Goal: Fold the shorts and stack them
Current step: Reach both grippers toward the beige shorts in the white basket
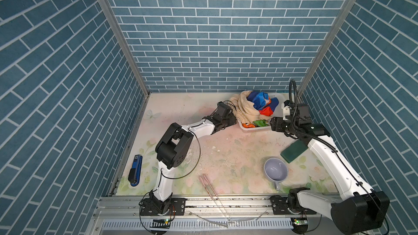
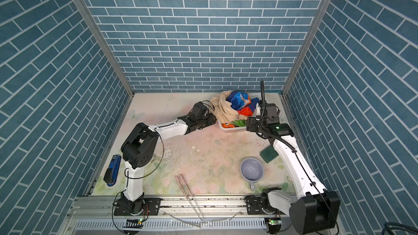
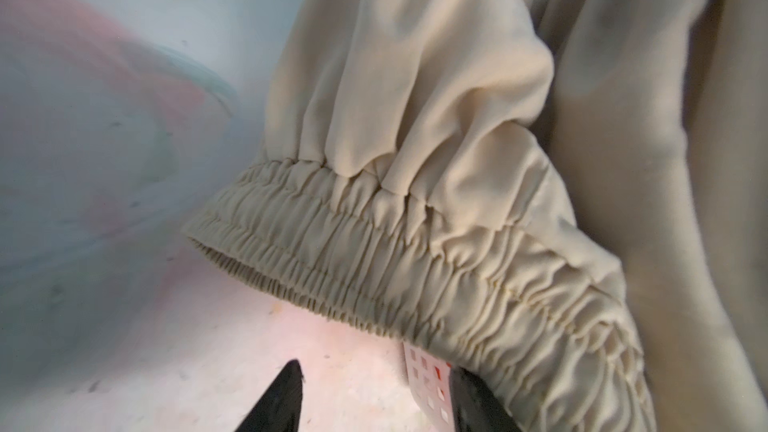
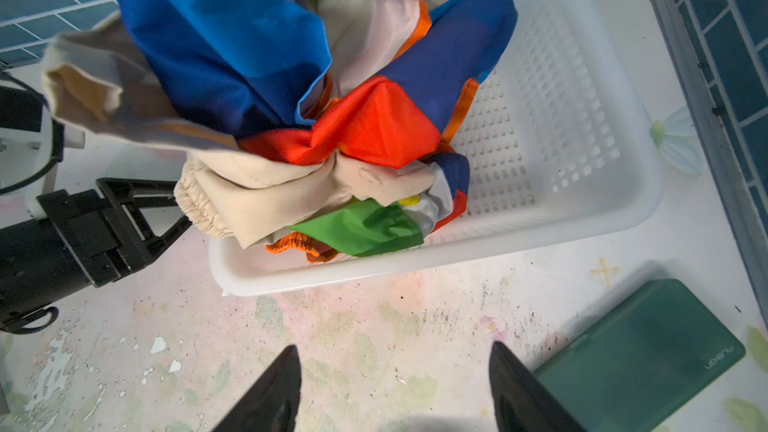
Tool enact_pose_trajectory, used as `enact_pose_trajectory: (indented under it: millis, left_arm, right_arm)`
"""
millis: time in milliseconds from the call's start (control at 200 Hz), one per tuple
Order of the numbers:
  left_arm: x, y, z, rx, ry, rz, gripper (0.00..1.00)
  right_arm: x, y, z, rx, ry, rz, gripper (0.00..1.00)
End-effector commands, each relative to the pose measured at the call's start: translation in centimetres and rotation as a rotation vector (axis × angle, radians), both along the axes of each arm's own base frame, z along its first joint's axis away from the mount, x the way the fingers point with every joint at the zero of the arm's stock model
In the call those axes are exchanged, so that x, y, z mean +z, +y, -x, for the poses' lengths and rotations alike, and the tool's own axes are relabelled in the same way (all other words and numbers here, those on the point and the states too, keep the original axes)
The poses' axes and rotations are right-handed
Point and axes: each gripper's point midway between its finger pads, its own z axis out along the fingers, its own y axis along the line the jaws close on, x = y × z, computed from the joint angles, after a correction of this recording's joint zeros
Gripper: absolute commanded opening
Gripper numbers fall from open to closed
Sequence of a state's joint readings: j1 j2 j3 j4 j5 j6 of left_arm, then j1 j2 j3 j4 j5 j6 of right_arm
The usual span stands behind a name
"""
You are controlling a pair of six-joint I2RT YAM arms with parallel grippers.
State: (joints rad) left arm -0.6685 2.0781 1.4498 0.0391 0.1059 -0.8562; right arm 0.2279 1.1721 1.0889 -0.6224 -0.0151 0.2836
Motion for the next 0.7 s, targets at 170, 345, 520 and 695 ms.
enact_pose_trajectory:
  millis: [170, 345, 520, 695]
  left_arm:
    - [2.3, -5.3, -1.5, -0.061, -0.023, 0.12, 0.54]
    - [3.9, -5.1, -1.3, -0.083, -0.043, 0.127, 0.44]
    - [6.8, -0.7, -0.1, -0.045, -0.101, 0.077, 0.47]
    - [9.0, 7.0, 1.3, 0.082, -0.124, 0.076, 0.49]
  right_arm:
    - [1.7, -0.4, -2.3, -0.029, -0.001, 0.01, 0.72]
    - [3.7, 1.3, -4.6, 0.006, -0.027, -0.054, 0.67]
    - [5.7, 5.3, -5.7, 0.142, -0.088, -0.014, 0.6]
    - [4.8, 10.7, -6.3, 0.356, -0.153, 0.234, 0.52]
